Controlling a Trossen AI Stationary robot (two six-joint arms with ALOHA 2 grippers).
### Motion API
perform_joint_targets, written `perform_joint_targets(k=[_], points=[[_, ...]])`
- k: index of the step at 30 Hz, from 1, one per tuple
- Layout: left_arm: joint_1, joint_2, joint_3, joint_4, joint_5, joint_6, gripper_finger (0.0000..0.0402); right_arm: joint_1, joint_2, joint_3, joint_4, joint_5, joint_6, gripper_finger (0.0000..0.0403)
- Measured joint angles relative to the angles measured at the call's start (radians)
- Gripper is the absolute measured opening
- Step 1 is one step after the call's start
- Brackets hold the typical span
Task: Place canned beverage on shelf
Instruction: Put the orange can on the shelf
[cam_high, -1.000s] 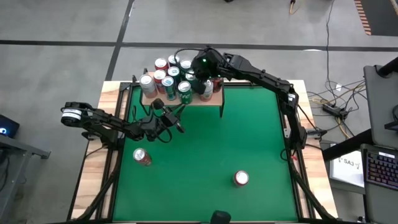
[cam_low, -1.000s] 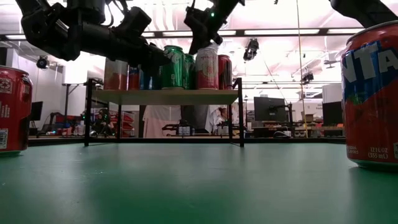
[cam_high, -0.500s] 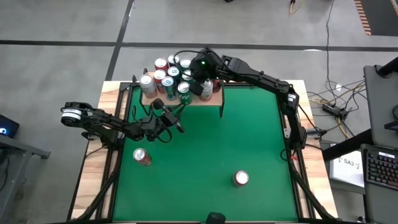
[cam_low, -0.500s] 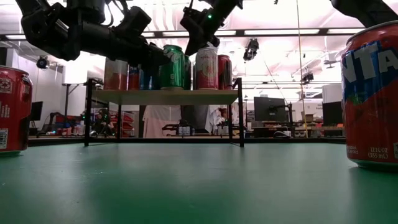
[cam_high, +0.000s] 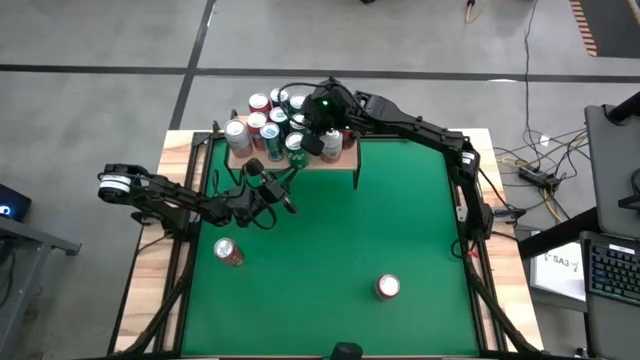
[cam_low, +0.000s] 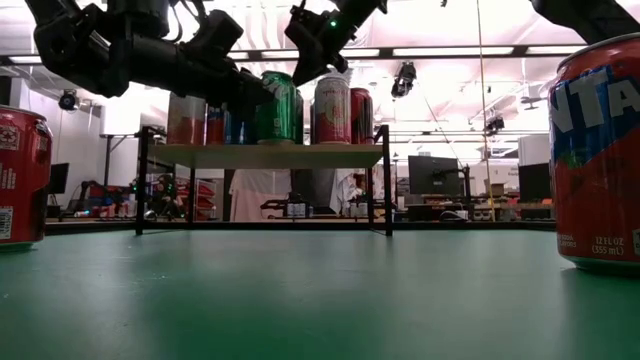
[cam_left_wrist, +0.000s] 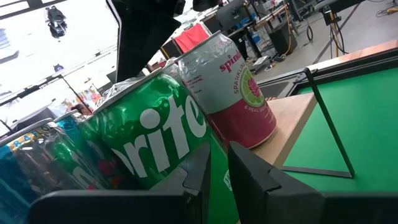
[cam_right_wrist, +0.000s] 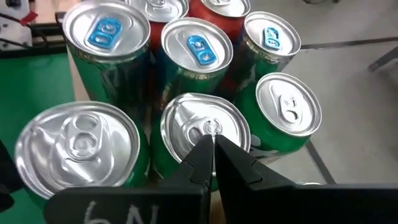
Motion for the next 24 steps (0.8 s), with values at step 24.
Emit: perform_joint_targets(k=[24], points=[[0.000,0.000,0.000,0.000,0.000,0.000,0.0040,-0.059,-0.013,0.051,-0.198,0.093,0.078,0.0009]])
